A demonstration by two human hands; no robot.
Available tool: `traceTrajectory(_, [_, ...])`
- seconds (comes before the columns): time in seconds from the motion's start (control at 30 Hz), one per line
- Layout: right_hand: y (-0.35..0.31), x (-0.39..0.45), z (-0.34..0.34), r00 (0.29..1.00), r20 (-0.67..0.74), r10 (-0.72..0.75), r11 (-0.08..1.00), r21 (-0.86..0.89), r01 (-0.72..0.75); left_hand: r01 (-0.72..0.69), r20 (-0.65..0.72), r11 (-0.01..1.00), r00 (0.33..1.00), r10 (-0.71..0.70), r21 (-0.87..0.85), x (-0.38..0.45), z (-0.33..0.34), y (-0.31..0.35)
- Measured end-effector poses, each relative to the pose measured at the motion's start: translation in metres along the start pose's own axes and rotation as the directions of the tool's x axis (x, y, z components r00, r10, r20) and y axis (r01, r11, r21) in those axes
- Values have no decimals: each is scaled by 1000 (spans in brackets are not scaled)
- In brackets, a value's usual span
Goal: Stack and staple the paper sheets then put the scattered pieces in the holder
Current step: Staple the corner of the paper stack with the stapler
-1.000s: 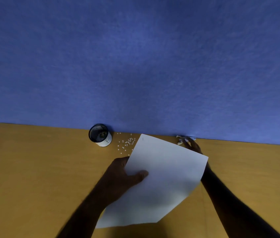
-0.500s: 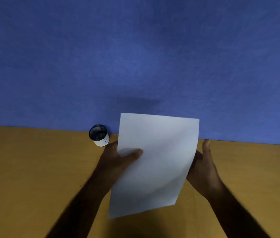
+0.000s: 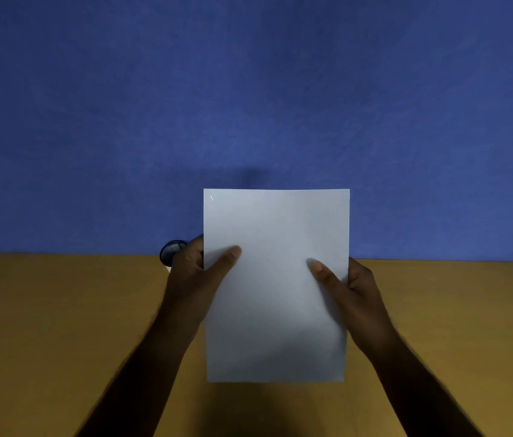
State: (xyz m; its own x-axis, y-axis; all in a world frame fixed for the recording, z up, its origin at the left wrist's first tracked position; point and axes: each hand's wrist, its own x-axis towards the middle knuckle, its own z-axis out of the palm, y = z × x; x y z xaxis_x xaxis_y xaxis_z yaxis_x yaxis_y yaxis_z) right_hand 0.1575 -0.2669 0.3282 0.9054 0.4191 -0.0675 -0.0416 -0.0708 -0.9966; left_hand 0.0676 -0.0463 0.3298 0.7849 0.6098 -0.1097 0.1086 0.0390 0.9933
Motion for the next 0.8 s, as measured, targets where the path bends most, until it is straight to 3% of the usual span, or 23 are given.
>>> traceTrajectory(0.13, [-4, -13, -1, 999, -33, -17, 998, 53, 19, -135, 3, 989, 991, 135, 56, -13, -1, 10])
traceTrajectory(0.4, [-6, -31, 0, 995, -96, -17, 996, 83, 26, -254, 13, 961, 967, 254, 112, -41, 0, 25])
traceTrajectory(0.57, [-4, -36, 3, 990, -143, 1, 995, 101, 13, -384, 105, 905, 923, 370, 185, -62, 1, 33])
traceTrajectory(0.63, [-6, -35, 9, 988, -154, 17, 996, 94, -3, -513, 185, 809, 858, 479, 286, -67, 0, 36])
traceTrajectory(0.73, [-11, -34, 0, 983, -175, 45, 990, 139, -21, -757, 392, 537, 652, 649, 372, -70, -1, 28])
traceTrajectory(0.8, [-22, -36, 22, 988, -151, 23, 991, 132, -3, -829, 471, 357, 544, 694, 430, -72, 0, 25])
